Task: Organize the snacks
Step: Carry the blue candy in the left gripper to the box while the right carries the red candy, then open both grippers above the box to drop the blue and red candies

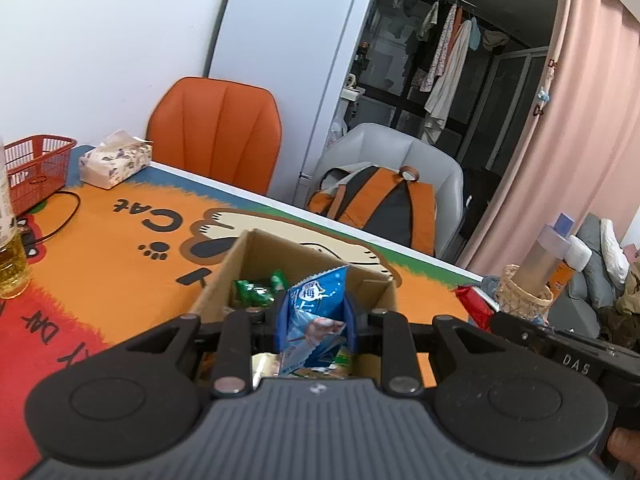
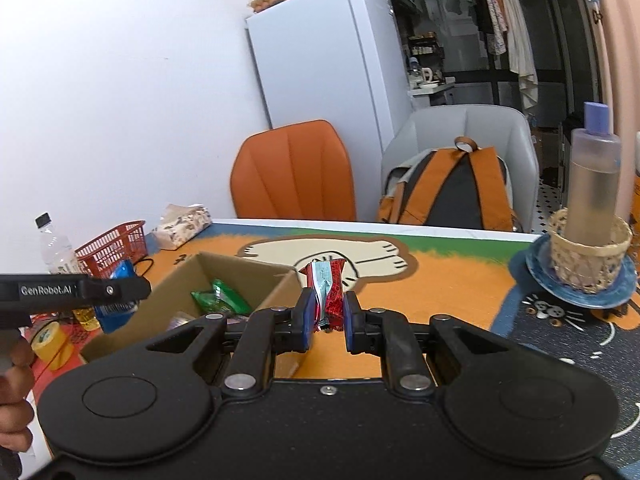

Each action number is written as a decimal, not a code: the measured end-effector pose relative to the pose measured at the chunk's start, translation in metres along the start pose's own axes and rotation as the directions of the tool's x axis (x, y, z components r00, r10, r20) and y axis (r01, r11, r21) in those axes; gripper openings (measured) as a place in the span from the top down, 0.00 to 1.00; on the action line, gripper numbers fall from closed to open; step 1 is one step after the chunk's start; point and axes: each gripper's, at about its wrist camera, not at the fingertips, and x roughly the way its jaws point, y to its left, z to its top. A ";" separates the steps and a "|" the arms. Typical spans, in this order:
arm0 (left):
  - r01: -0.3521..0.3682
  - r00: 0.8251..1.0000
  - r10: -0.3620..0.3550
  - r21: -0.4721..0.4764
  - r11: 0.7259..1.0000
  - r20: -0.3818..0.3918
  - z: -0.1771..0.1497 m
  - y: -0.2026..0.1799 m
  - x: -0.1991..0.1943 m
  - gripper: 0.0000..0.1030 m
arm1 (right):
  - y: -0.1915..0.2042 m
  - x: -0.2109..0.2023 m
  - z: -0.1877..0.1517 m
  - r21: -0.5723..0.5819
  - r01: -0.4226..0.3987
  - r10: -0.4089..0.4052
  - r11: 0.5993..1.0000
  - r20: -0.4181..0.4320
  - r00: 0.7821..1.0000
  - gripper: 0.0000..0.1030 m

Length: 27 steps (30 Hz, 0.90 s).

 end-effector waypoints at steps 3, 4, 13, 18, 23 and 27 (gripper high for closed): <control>-0.015 1.000 0.015 -0.003 1.000 0.005 0.000 0.009 -0.003 0.74 | 0.008 0.004 0.002 -0.003 -0.010 0.010 1.000 0.002 1.000 0.84; -0.019 1.000 0.019 -0.004 1.000 0.005 -0.001 0.012 -0.004 0.74 | 0.011 0.006 0.003 -0.006 -0.013 0.013 1.000 0.001 1.000 0.84; -0.069 0.998 0.068 -0.016 0.997 -0.015 -0.006 0.035 -0.006 0.70 | 0.039 0.020 0.004 -0.023 -0.046 0.046 0.999 -0.012 0.999 0.84; -0.079 0.997 0.079 -0.043 0.996 0.008 -0.004 0.046 -0.016 0.66 | 0.054 0.028 0.005 -0.041 -0.059 0.058 0.997 -0.024 0.998 0.84; -0.082 0.996 0.083 -0.059 0.995 0.022 -0.003 0.053 -0.023 0.64 | 0.065 0.039 0.006 -0.035 -0.067 0.066 0.997 -0.030 0.997 0.84; -0.086 0.996 0.087 -0.064 0.994 0.020 -0.002 0.057 -0.023 0.58 | 0.072 0.047 0.007 -0.037 -0.091 0.090 0.995 -0.028 0.996 0.70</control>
